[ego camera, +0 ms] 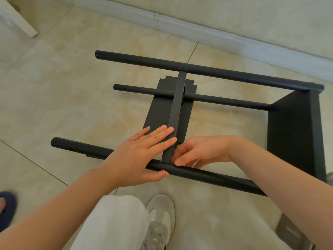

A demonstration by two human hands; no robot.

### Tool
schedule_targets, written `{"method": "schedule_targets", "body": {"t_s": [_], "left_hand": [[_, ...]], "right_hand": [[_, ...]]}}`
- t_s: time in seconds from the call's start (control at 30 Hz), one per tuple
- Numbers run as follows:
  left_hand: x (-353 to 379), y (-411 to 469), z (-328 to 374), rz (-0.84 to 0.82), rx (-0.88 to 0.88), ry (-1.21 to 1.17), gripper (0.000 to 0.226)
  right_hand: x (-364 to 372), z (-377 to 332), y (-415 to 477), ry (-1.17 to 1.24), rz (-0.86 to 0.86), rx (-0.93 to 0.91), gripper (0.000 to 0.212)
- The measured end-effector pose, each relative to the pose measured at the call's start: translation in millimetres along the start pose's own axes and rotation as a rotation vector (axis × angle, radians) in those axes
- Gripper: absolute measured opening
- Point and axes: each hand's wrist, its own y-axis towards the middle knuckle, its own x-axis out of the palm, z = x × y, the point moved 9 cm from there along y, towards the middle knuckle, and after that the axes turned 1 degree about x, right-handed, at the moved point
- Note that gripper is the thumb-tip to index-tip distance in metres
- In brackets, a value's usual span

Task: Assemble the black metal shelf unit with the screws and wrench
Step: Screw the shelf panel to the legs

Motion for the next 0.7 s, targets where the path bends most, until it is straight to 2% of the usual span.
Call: {"method": "schedule_targets", "body": {"t_s": [0.13, 0.23, 0.33, 0.43, 0.57, 0.7], "left_hand": [[6.6, -11.1, 2.4, 0.053, -0.142, -0.16, 0.073], [4.7, -28.7, -3.3, 0.16, -0.262, -0.321, 0.061], [-11.5, -55.3, -16.7, 0.406, -0.419, -0.496, 0.039], [-17.6, -85.8, -30.3, 0.642, -0.673, -0.756, 0.02], [11.7, -107.2, -34.2, 0.619, -0.964, -1.13, 0.006], [63.2, -108.6, -34.7, 0.461, -1.198, -1.698, 0.024]], "right_hand": [[4.4, -8.1, -11.2, -0.213, 0.103, 0.023, 0.018], [9.0, -18.0, -18.1, -0.369, 0.193, 0.012, 0.028], [13.5, -22.1, -24.3, -0.472, 0.279, 0.011, 0.036], [16.9, -23.2, -32.3, -0.479, 0.381, -0.003, 0.037], [21.7, -22.1, -40.6, -0.465, 0.48, -0.011, 0.037], [26.8, -20.5, -45.7, -0.455, 0.554, -0.02, 0.039]]}}
